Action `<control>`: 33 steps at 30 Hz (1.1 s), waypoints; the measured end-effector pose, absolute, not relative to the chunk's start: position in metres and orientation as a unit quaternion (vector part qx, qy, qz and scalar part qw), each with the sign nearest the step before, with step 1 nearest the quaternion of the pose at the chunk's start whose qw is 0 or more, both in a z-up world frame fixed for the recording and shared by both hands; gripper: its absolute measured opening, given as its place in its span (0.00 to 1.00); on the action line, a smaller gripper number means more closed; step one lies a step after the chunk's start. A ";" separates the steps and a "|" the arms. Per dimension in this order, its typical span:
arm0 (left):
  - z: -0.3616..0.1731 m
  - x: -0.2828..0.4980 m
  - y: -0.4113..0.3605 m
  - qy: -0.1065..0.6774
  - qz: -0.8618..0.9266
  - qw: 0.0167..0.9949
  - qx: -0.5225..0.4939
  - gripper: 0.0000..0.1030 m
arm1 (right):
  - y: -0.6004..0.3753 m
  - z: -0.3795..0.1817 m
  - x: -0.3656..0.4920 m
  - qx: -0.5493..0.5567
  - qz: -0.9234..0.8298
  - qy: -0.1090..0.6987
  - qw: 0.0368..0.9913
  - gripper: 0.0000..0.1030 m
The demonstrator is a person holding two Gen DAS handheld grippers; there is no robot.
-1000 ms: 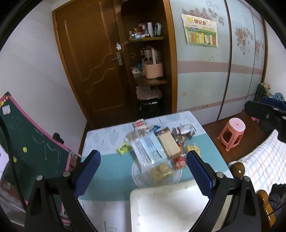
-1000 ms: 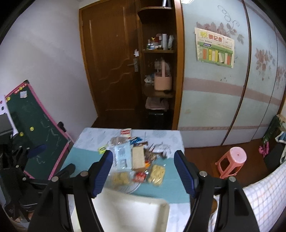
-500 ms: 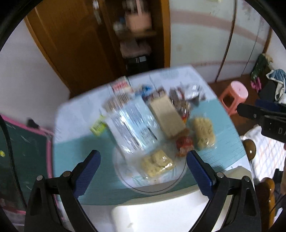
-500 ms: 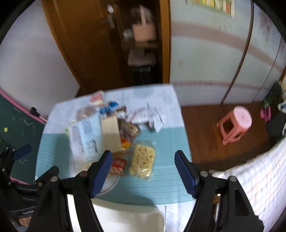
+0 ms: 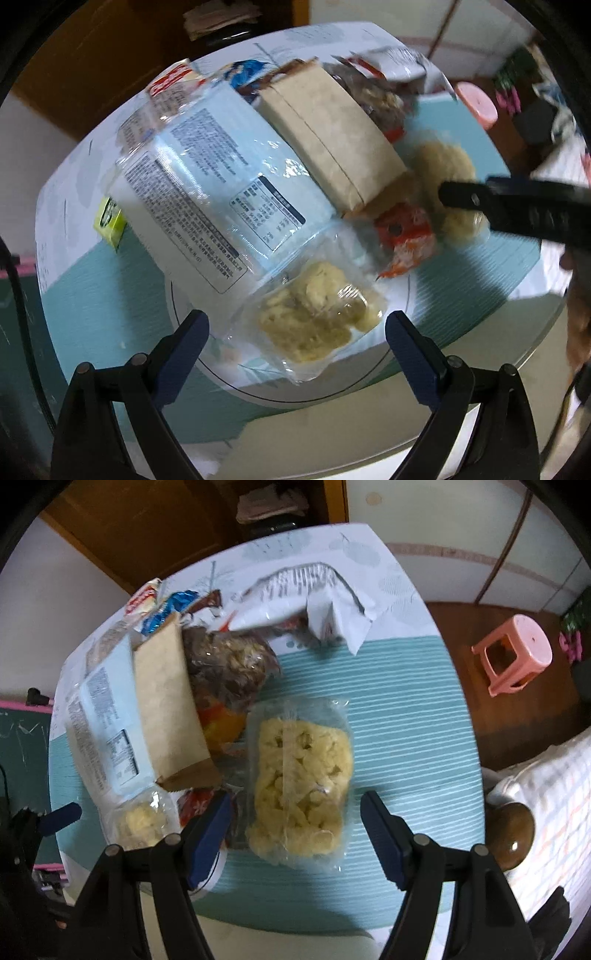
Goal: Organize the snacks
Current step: 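Reach both grippers to the two clear bags of puffed snacks, then grasp a puffed-snack bag with the left gripper while the right grasps another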
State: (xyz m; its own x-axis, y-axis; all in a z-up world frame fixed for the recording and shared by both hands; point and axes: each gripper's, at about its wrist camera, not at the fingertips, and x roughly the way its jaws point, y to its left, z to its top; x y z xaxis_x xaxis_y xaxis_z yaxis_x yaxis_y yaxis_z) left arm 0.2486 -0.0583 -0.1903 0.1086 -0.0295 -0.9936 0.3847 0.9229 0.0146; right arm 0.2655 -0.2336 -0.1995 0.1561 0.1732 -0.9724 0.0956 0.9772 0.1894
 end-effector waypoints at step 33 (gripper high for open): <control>-0.202 0.195 -0.058 0.659 -0.132 0.735 0.090 0.43 | -0.210 -0.200 0.242 0.085 0.018 0.640 0.763 0.53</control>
